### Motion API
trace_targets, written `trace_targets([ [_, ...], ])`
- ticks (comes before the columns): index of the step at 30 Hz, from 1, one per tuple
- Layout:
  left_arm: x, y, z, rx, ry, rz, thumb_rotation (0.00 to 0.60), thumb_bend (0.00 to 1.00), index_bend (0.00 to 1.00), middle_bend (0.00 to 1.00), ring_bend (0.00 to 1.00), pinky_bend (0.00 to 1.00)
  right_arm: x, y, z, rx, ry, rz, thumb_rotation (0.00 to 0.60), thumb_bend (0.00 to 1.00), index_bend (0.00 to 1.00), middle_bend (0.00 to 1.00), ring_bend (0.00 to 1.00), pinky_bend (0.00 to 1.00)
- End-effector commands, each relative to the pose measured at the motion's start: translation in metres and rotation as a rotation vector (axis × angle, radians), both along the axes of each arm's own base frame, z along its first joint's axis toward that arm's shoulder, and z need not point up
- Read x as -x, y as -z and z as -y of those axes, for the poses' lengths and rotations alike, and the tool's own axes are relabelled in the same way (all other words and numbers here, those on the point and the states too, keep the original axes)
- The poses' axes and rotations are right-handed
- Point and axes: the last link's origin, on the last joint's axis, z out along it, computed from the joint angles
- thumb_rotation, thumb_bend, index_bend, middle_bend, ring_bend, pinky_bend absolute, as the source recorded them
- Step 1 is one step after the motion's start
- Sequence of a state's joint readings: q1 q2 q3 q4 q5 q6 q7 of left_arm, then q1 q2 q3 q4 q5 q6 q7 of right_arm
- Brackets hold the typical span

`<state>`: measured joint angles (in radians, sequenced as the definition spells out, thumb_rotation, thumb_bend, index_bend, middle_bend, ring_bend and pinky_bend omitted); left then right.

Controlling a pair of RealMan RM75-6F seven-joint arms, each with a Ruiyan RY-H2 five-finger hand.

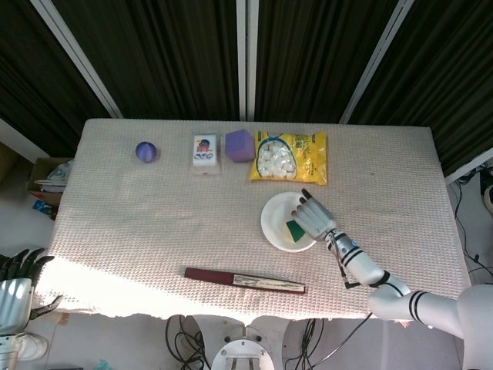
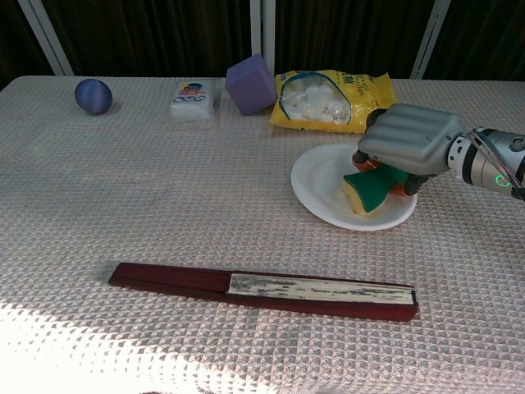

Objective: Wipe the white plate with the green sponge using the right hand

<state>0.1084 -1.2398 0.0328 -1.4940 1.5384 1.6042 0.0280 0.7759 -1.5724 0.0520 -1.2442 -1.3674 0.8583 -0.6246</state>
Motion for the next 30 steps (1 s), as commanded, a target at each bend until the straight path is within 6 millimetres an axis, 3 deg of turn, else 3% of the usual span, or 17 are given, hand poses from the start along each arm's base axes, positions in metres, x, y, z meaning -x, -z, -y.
trace_targets([
  [1,0.000,0.000,0.000,-0.001,0.000,0.002,0.600,0.03,0.25,0.15,0.09,0.13,0.000,-0.007,0.007,0.043,0.015,0.013,0.600,0.66,0.91,0.61,0.36,0.17],
  [7,0.001,0.000,0.000,0.001,0.003,0.000,0.600,0.03,0.25,0.15,0.09,0.13,-0.002,-0.023,0.002,0.051,0.028,0.073,0.600,0.66,0.91,0.61,0.36,0.17],
  [15,0.000,0.000,0.000,0.002,0.005,-0.003,0.600,0.02,0.25,0.15,0.09,0.13,-0.009,-0.008,-0.007,-0.024,0.012,0.065,0.600,0.66,0.91,0.61,0.36,0.17],
  [21,0.000,0.001,0.001,0.006,0.001,-0.004,0.600,0.02,0.25,0.15,0.09,0.13,-0.010,0.004,0.002,-0.003,-0.006,0.004,0.600,0.66,0.91,0.61,0.37,0.17],
  [30,0.001,0.001,0.000,0.003,-0.002,-0.002,0.600,0.02,0.25,0.15,0.09,0.13,-0.005,-0.011,0.023,0.106,0.036,-0.017,0.600,0.66,0.92,0.61,0.37,0.17],
])
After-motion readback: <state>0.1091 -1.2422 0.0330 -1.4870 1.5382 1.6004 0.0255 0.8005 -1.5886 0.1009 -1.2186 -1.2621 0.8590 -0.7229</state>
